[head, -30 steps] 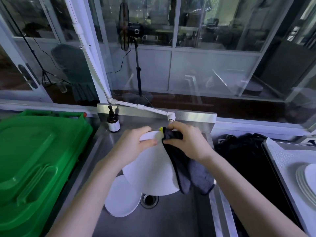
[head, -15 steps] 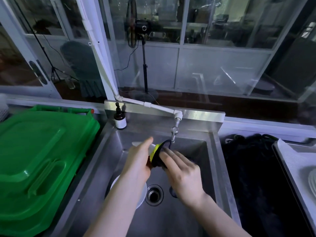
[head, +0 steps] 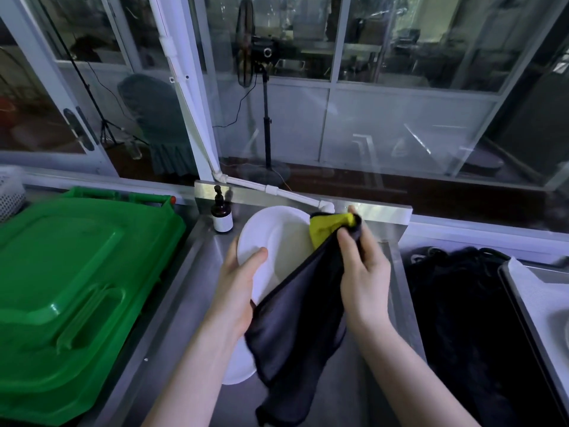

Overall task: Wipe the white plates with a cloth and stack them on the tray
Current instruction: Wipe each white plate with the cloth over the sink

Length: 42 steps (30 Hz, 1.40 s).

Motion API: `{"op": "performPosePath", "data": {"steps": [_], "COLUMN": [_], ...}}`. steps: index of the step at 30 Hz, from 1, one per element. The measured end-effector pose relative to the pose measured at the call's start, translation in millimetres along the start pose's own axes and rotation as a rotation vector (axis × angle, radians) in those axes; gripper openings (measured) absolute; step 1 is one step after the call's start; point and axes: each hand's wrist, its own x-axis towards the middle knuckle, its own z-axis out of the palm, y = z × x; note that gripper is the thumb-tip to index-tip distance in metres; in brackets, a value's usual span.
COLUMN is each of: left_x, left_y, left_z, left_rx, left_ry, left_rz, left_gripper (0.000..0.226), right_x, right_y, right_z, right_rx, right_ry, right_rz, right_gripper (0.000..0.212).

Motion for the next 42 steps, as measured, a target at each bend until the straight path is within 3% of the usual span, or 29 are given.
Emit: {"op": "performPosePath", "data": {"steps": [2, 5, 7, 10, 12, 14, 18, 21, 23, 26, 28, 30, 33, 36, 42], "left_x": [-4.9, -10.2, -14.4, -19.0, -21.9, -24.7, -23.0, -17.2, -15.9, -16.0, -15.0, -12.3, -9.8, -11.4, -13.2], "left_y": [4.1, 6.1, 9.3, 9.1, 9.0, 10.6, 11.5, 11.6, 10.4, 8.5, 10.9, 13.5, 14.8, 11.3, 7.5], "left_z": [-2.9, -7.4, -5.1, -0.7, -3.0, -9.2, -19.7, -26.2, -28.8, -29.3, -28.8, -29.1, -26.1, -23.7, -30.1], "left_rx": [0.024, 0.016, 0.019, -0.008, -0.036, -0.022, -0.030, -0.051, -0.061, -0.035, -0.031, -0.018, -0.030, -0.049, -0.083], "left_ry": [-0.070, -0.155, -0.215, -0.269, -0.265, -0.301, -0.293, -0.302, -0.326, -0.331, -0.341, -0.358, -0.344, -0.321, -0.218], "left_rz": [0.047, 0.060, 0.064, 0.090, 0.079, 0.106, 0.110, 0.089, 0.078, 0.097, 0.099, 0.107, 0.122, 0.117, 0.072], "left_gripper": [0.048, 0.049, 0.048, 0.049, 0.048, 0.046, 0.045, 0.045, 0.044, 0.044, 0.046, 0.048, 0.047, 0.047, 0.044], "right_x": [14.2, 26.6, 22.1, 10.6, 10.7, 17.5, 23.3, 1.9, -1.0, 20.0, 33.2, 30.2, 8.4, 8.1, 27.1], "right_y": [-9.1, -19.8, -24.4, -15.6, -4.2, 1.8, 8.4, 8.1, 9.4, 3.3, -1.5, -5.8, -4.6, -4.4, 6.1], "right_z": [4.3, 13.9, 25.0, 38.8, 40.0, 37.5, 28.3, 27.8, 25.9, 23.0, 19.2, 20.9, 25.4, 28.0, 15.5], "right_rx": [-0.013, -0.067, -0.192, -0.526, -0.650, -0.651, -0.554, -0.669, -0.722, -0.643, -0.534, -0.538, -0.701, -0.745, -0.578], "right_ry": [0.102, 0.185, 0.019, -0.436, -0.573, -0.530, -0.381, -0.586, -0.701, -0.613, -0.484, -0.491, -0.664, -0.735, -0.512], "right_rz": [-0.027, -0.165, -0.295, -0.466, -0.584, -0.553, -0.222, -0.463, -0.628, -0.507, -0.334, -0.291, -0.567, -0.667, -0.248], "right_gripper": [0.012, 0.012, 0.022, 0.042, 0.042, 0.039, 0.022, 0.046, 0.049, 0.044, 0.022, 0.019, 0.046, 0.044, 0.036]}}
